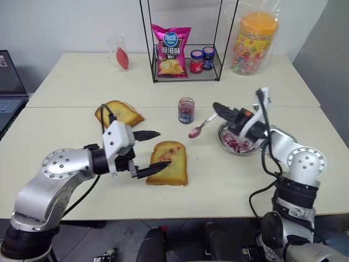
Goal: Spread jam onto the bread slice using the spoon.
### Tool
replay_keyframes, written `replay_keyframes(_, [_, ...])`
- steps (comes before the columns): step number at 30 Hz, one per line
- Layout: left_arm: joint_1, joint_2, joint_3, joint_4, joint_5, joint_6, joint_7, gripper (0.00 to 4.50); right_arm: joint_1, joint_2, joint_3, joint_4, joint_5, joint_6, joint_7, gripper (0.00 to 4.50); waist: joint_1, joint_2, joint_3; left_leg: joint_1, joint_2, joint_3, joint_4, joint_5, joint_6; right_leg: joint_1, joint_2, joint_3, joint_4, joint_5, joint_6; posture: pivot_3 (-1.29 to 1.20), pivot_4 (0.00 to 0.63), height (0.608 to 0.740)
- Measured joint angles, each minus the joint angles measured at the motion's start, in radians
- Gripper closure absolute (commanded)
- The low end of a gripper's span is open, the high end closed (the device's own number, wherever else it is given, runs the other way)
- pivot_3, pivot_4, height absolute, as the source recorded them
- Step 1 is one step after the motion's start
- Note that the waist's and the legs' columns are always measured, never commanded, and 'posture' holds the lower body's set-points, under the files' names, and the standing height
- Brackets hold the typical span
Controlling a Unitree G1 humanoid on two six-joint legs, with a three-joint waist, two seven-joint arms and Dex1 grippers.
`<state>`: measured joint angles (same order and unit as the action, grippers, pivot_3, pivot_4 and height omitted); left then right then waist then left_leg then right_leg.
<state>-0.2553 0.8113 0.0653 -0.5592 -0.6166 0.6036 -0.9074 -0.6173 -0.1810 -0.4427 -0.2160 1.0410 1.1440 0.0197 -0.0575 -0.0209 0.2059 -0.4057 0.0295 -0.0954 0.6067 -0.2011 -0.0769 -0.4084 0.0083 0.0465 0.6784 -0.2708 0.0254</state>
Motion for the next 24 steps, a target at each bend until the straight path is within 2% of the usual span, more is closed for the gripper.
replay_keyframes(2, [-0.112, -0.008, -0.085, -0.005, -0.003, 0.051, 0.000, 0.00, 0.039, -0.078, -0.043, -0.002, -0.002, -0.029, 0.002, 4.49, 0.001, 0.000, 0.000, -0.001, 0.000, -0.002, 0.000, 0.000, 0.000, -0.001, 0.001, -0.001, 0.001, -0.001, -0.001, 0.00, 0.150, 0.740])
replay_keyframes(4, [-0.157, -0.011, -0.128, -0.010, 0.007, 0.061, -0.003, 0.00, 0.062, -0.115, -0.081, 0.014, -0.010, -0.058, 0.003, 4.49, 0.006, 0.000, 0.000, -0.001, 0.000, -0.001, 0.000, 0.000, 0.000, -0.001, 0.001, -0.001, 0.001, -0.001, -0.001, 0.00, 0.150, 0.740])
replay_keyframes(12, [-0.329, -0.105, -0.279, 0.076, 0.086, 0.063, -0.018, 0.00, 0.124, -0.173, -0.130, 0.175, -0.082, -0.207, 0.048, 4.49, -0.002, 0.000, 0.000, 0.000, 0.000, 0.000, 0.001, 0.000, 0.000, 0.000, 0.002, 0.001, 0.002, 0.000, 0.000, 0.00, 0.150, 0.740])
replay_keyframes(15, [-0.359, -0.149, -0.347, 0.125, 0.143, 0.050, -0.018, 0.00, 0.144, -0.197, -0.134, 0.267, -0.126, -0.265, 0.083, 4.49, -0.001, 0.000, 0.000, 0.000, 0.000, 0.002, 0.001, 0.000, 0.000, 0.000, 0.002, 0.003, 0.001, 0.000, 0.000, 0.00, 0.150, 0.740])
replay_keyframes(22, [-0.382, -0.211, -0.387, 0.172, 0.196, 0.019, -0.021, 0.00, 0.160, -0.211, -0.124, 0.350, -0.166, -0.337, 0.139, 4.49, -0.001, 0.000, 0.000, 0.001, 0.000, 0.002, 0.001, 0.000, 0.000, 0.000, 0.002, 0.003, 0.002, 0.000, 0.000, 0.00, 0.150, 0.740])
replay_keyframes(24, [-0.388, -0.226, -0.388, 0.182, 0.209, 0.010, -0.021, 0.00, 0.160, -0.211, -0.124, 0.363, -0.166, -0.345, 0.145, 4.03, 0.000, 0.000, 0.000, 0.003, 0.000, 0.003, 0.002, 0.000, 0.000, 0.002, 0.002, 0.004, 0.002, 0.000, 0.000, 0.00, 0.150, 0.740])
